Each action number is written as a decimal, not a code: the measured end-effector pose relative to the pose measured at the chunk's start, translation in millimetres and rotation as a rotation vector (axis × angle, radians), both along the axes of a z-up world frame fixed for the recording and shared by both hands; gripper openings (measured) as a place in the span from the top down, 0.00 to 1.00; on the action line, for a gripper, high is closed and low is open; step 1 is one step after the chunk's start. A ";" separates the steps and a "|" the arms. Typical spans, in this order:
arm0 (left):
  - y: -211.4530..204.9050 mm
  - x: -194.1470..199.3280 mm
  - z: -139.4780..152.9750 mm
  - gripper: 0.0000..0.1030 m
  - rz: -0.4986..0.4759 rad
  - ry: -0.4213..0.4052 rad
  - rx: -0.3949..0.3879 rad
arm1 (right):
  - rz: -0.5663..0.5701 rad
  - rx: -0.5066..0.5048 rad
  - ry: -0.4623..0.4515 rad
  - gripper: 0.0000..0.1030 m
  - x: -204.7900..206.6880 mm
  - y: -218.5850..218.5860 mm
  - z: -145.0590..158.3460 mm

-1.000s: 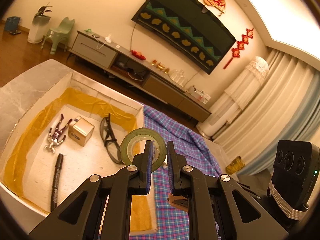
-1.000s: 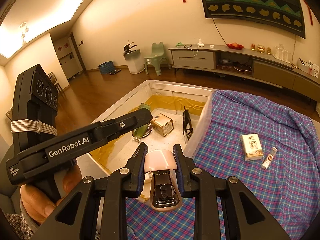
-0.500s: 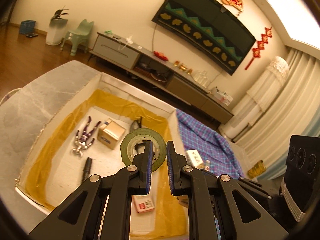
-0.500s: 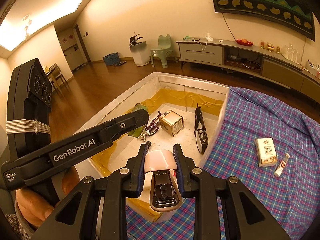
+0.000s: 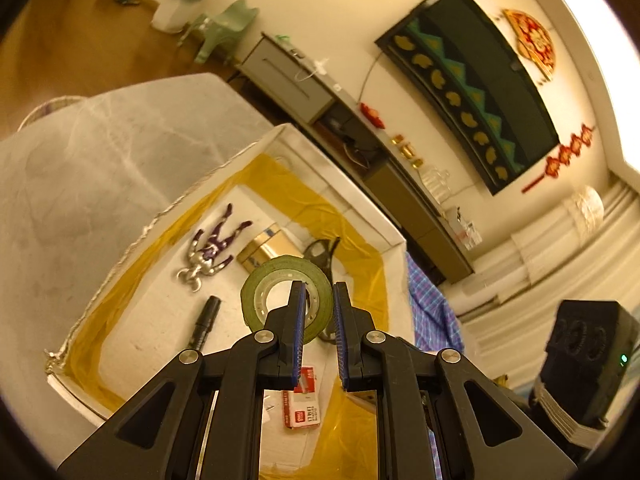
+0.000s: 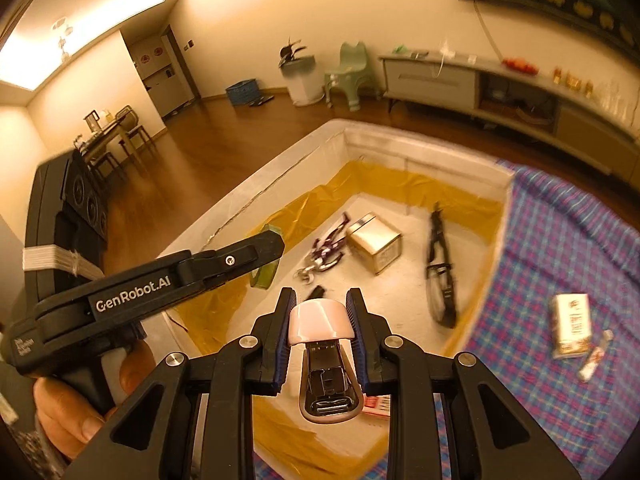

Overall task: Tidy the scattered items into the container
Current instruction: 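Carry the green tape roll and pink stapler over the white box with both tools, then open the left tool to drop the tape while the right tool drops the stapler, then move both tools back over the tissue pack and white tube on the bed, then grasp the white-red tube with the left tool while the right tool grasps the tissue pack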

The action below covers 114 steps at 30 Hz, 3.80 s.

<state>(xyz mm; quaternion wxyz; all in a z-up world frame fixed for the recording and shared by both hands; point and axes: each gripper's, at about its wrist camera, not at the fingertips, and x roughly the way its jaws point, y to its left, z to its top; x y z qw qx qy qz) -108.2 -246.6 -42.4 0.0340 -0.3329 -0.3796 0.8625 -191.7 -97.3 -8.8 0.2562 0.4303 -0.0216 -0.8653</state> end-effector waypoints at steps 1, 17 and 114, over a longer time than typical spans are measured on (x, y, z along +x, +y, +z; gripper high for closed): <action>-0.8 -0.1 -1.4 0.87 0.006 -0.006 0.005 | 0.003 -0.011 -0.022 0.73 -5.4 -1.4 -2.8; 4.0 -14.5 -21.2 0.79 -0.026 -0.110 0.014 | -0.045 0.044 -0.279 0.73 -82.2 -5.5 -51.4; 360.9 -69.1 -37.8 0.52 -0.672 -0.061 -0.661 | -0.560 -0.211 0.075 0.48 26.6 348.1 -72.9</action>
